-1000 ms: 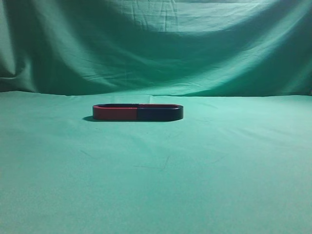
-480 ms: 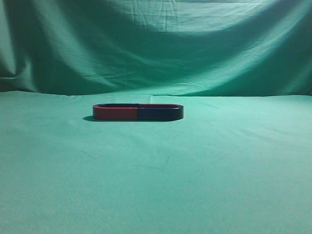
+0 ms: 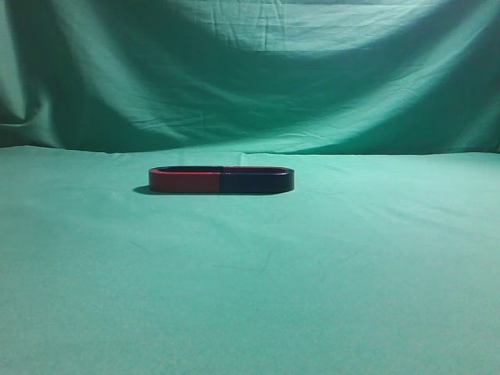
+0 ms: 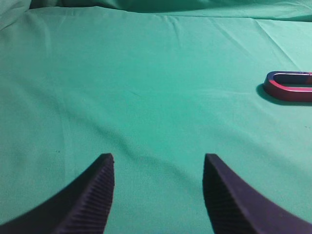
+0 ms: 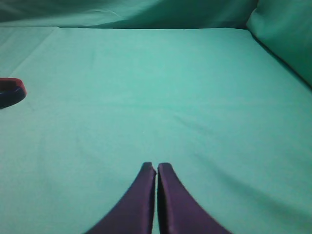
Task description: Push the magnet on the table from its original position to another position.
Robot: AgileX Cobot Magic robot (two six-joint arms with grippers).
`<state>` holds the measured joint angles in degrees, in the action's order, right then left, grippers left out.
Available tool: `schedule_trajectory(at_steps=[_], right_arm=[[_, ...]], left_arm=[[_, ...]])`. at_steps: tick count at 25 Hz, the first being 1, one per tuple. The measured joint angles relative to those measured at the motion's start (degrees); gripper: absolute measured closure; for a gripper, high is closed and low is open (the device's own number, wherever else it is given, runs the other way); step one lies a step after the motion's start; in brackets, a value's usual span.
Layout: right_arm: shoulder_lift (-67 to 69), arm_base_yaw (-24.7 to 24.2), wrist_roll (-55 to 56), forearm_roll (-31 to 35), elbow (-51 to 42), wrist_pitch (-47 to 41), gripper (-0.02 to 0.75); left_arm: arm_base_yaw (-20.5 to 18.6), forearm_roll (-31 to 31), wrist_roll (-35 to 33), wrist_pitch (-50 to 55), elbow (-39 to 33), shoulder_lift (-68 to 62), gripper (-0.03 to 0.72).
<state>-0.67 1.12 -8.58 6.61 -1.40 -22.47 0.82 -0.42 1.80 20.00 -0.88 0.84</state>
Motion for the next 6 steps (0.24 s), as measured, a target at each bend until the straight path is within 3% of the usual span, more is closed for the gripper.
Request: schedule_trajectory(at_steps=[6], right_arm=[[0.0, 0.0, 0.18, 0.0, 0.0, 0.0, 0.738]], left_arm=[[0.0, 0.0, 0.0, 0.0, 0.0, 0.0, 0.316]])
